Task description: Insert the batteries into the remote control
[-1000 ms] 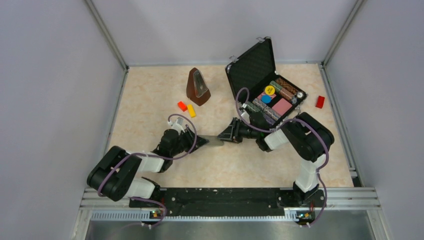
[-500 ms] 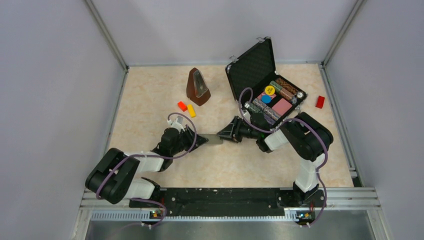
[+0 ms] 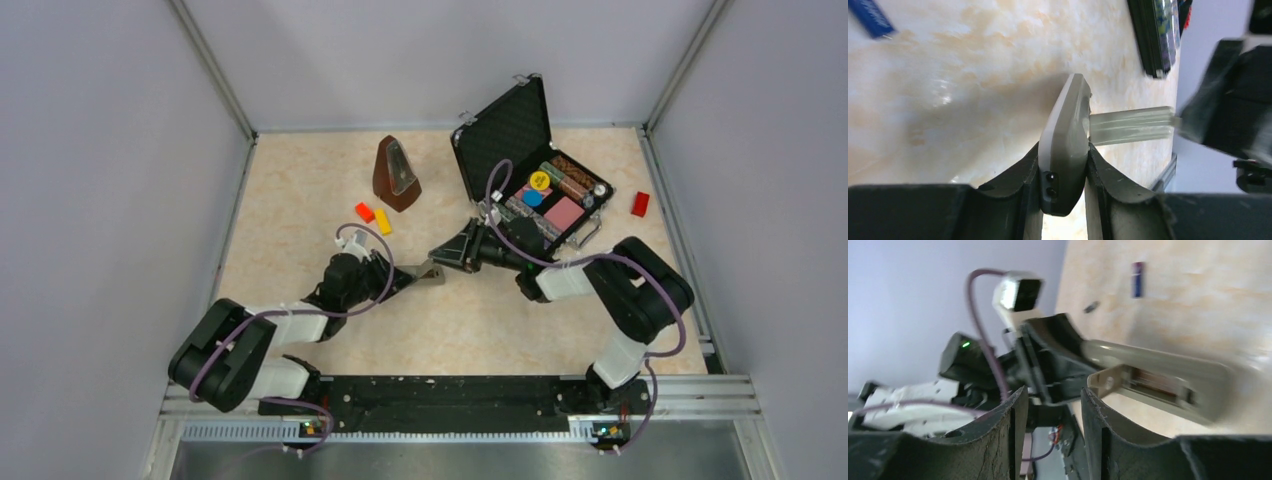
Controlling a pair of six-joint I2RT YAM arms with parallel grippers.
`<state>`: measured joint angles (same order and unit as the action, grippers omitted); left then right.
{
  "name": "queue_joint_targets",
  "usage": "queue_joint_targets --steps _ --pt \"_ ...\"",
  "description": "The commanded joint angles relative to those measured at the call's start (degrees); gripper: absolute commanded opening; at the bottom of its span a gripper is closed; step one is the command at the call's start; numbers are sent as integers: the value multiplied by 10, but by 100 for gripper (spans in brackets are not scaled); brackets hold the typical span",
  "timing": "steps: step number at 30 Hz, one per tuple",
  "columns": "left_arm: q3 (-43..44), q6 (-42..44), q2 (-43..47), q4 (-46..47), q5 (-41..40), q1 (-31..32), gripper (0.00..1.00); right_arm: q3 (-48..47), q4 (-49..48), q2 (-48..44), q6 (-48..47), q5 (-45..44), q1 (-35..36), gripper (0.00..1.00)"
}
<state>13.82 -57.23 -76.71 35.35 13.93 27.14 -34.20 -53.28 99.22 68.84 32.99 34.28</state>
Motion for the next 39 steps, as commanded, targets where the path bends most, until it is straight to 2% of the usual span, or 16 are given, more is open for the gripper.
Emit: queue_joint_targets --steps 1,6,15,20,24,27,31,35,39 --pt "-4 74 -17 -177 31 24 0 -21 -49 -41 -7 57 25 43" --pt "1 84 11 -218 26 23 0 -22 61 -72 -62 17 19 44" --pt "27 118 89 -358 9 24 0 -85 363 -184 -212 -156 13 48" --pt "49 135 137 -416 -8 24 0 -117 459 -197 -298 -182 13 48" --pt "96 180 168 -459 2 24 0 -122 458 -207 -413 -84 13 49" --pt "146 234 185 -510 36 24 0 -133 493 -223 -515 15 14 54" --pt "208 298 207 -571 106 24 0 -155 573 -251 -617 87 14 64" --pt "259 321 223 -576 202 25 0 -183 596 -258 -613 116 14 75" --pt "320 382 221 -628 267 24 0 -204 618 -256 -599 167 16 79"
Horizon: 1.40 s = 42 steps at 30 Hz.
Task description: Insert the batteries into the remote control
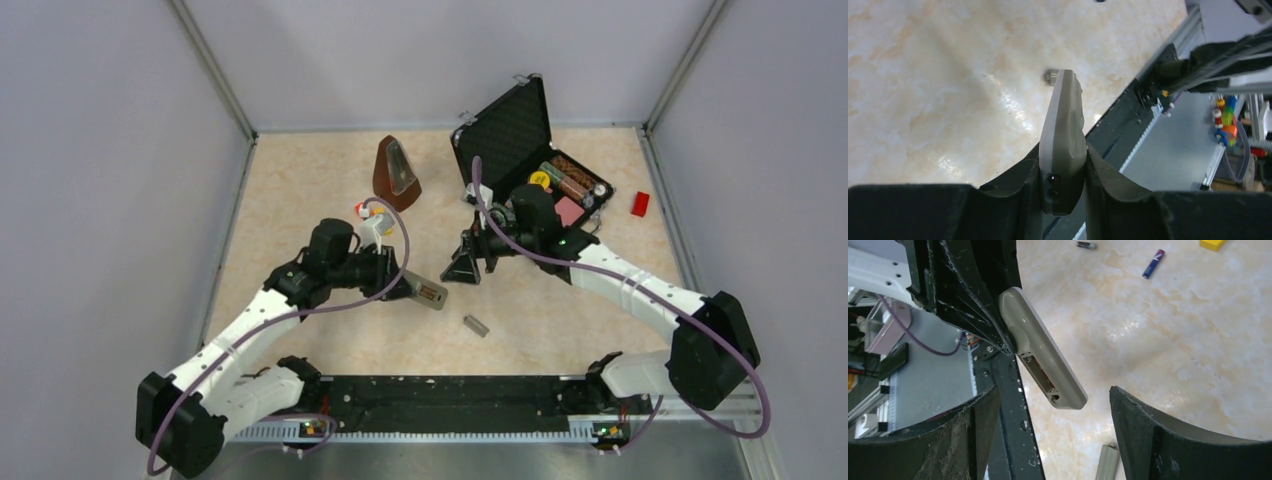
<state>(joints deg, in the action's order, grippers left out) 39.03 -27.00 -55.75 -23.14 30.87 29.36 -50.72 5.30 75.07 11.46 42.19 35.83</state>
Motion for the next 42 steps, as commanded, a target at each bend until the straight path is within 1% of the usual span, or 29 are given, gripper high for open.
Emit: queue_joint_targets --steps 1,3,6,10,13,16,20,21,22,24,25,26,27,29,30,32,35,37,39,40,42 --pt "80 97 12 -58 107 2 0 -45 44 -14 -31 89 2 80" --pt "99 118 15 -76 124 3 0 -58 71 -17 -44 111 10 80" --pt "114 137 22 -72 173 2 0 -75 107 -20 -64 125 25 81" --pt "125 141 29 -46 228 2 0 -90 138 -18 -80 116 40 78" --pt "133 146 28 -32 253 2 0 -99 155 -9 -86 145 46 76" --pt "149 154 22 -34 268 3 0 -104 162 -5 -86 177 54 73" --pt "171 145 21 -26 258 2 0 -110 162 1 -83 188 67 68" --pt "173 141 23 -19 259 2 0 -112 161 4 -79 188 70 65" --pt "174 139 26 -12 258 2 0 -115 157 8 -75 189 72 57" --pt "176 137 31 -8 257 2 0 -118 145 13 -63 194 72 34" --pt "178 137 32 -10 255 2 0 -118 136 13 -55 194 73 25" --pt "179 137 33 -11 253 2 4 -115 121 12 -45 194 72 18" --pt "181 135 34 -13 248 3 11 -113 106 9 -29 194 72 14" --pt "184 128 40 -12 229 2 26 -109 69 -1 -7 191 72 10" --pt "182 119 45 -4 221 2 35 -105 43 -6 16 188 72 9" --pt "171 87 63 37 195 2 49 -94 -19 -16 64 177 72 9" --pt "135 -4 103 140 114 2 56 -71 -139 -28 148 137 72 8" --pt "97 -69 135 245 66 2 59 -56 -230 -26 216 115 71 8" --pt "56 -130 163 325 8 2 62 -44 -323 -14 282 105 72 9" --pt "20 -177 186 380 -52 3 63 -36 -417 2 344 94 73 9" --pt "5 -199 189 416 -73 2 63 -34 -467 17 383 94 72 10"
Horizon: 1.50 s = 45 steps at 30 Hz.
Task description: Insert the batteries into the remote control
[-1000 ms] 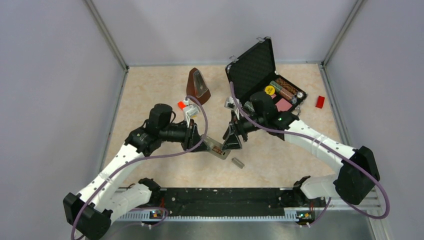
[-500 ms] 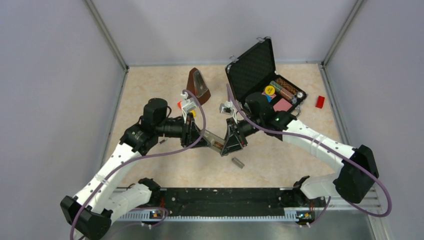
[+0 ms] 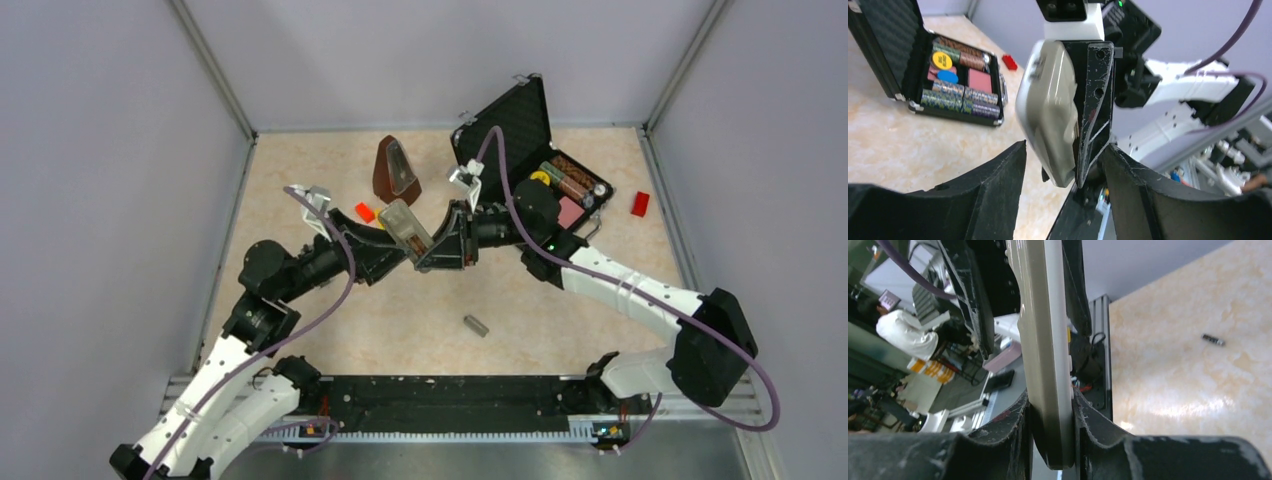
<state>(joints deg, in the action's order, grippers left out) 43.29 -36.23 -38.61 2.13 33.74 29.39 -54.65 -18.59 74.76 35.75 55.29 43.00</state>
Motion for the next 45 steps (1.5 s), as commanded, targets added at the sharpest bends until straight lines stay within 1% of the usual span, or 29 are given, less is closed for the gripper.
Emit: queue_joint_targets --steps 1,6,10,13,17,19,22,24,26,28,31,35,36,38,40,41,42,43,44,45 --pt "-43 -114 15 177 -106 2 64 5 -246 27 158 -38 1 10" --pt "-49 -133 -11 224 -120 2 66 9 -348 61 249 -32 7 11" --pt "-52 -142 -23 247 -141 2 71 14 -387 79 276 -33 13 11" --pt "-48 -136 -26 227 -171 2 72 15 -392 83 280 -29 15 11" --pt "-46 -137 -28 206 -211 2 71 12 -391 89 279 -23 16 11" --pt "-49 -134 -26 207 -225 2 68 11 -391 93 281 -21 16 11" --pt "-43 -123 -30 204 -226 2 68 10 -389 100 283 -17 16 11" --pt "-35 -109 -37 196 -218 2 71 3 -384 106 284 -9 15 11" --pt "-20 -90 -48 176 -209 2 73 -3 -378 112 284 -3 16 11" --pt "-1 -74 -56 149 -201 2 72 -6 -372 116 284 3 16 11" --pt "18 -63 -68 121 -187 1 65 -7 -365 118 283 7 16 11" --pt "23 -61 -68 108 -191 1 48 -7 -351 121 280 13 15 11" --pt "23 -60 -66 105 -193 0 42 -7 -348 121 281 13 14 11" --pt "23 -57 -62 99 -198 -2 38 -6 -343 123 281 16 13 11" --pt "23 -55 -61 94 -195 -4 25 -6 -339 123 281 16 12 11" --pt "24 -55 -62 92 -190 -4 16 -5 -337 123 281 15 12 11" --pt "25 -54 -63 91 -184 -3 5 -5 -334 122 280 15 12 12" --pt "26 -55 -65 90 -179 -3 0 -5 -333 123 281 13 12 15" --pt "25 -55 -66 89 -176 -3 0 -6 -328 122 278 10 12 21" --pt "24 -55 -65 89 -177 -3 0 -6 -319 121 273 5 12 31"
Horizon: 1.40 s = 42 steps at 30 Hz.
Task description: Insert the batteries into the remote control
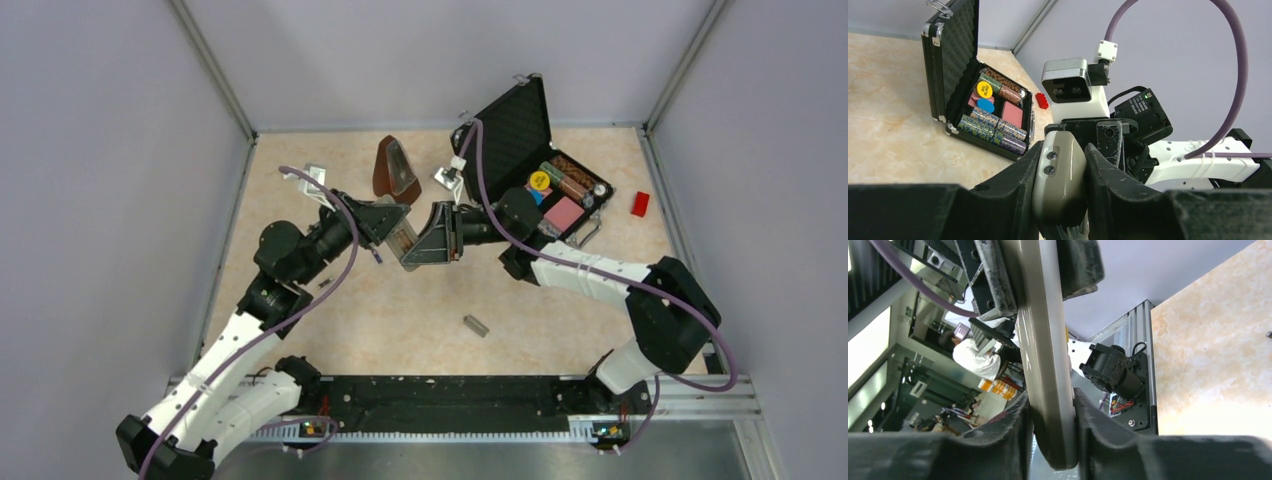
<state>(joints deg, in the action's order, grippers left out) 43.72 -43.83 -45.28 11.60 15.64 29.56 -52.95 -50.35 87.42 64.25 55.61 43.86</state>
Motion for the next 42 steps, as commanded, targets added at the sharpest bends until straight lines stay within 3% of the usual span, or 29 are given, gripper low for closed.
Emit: queue_joint_targets --steps 1,4,7,12,18,22,31,38,42 --pt "21 24 3 -14 -4 -5 0 -25 14 -8 -22 -7 3 41" --pt "37 50 14 -87 -80 -5 0 -31 107 -30 -95 -57 1 62" --pt "65 80 33 -209 -227 -5 0 -48 248 -55 -193 -134 1 70" --pt "83 99 89 -364 -456 -5 0 -52 366 -62 -279 -318 3 69" --pt "104 82 142 -470 -602 -5 0 -107 433 30 -371 -500 56 51" --pt "115 83 162 -511 -654 -5 0 -178 445 126 -392 -560 85 46" --pt "116 88 208 -538 -670 -5 0 -388 546 360 -464 -652 129 49" --pt "110 77 219 -548 -655 -5 0 -477 604 442 -482 -663 133 48" --pt "107 77 222 -549 -653 -5 0 -520 637 482 -501 -682 143 40"
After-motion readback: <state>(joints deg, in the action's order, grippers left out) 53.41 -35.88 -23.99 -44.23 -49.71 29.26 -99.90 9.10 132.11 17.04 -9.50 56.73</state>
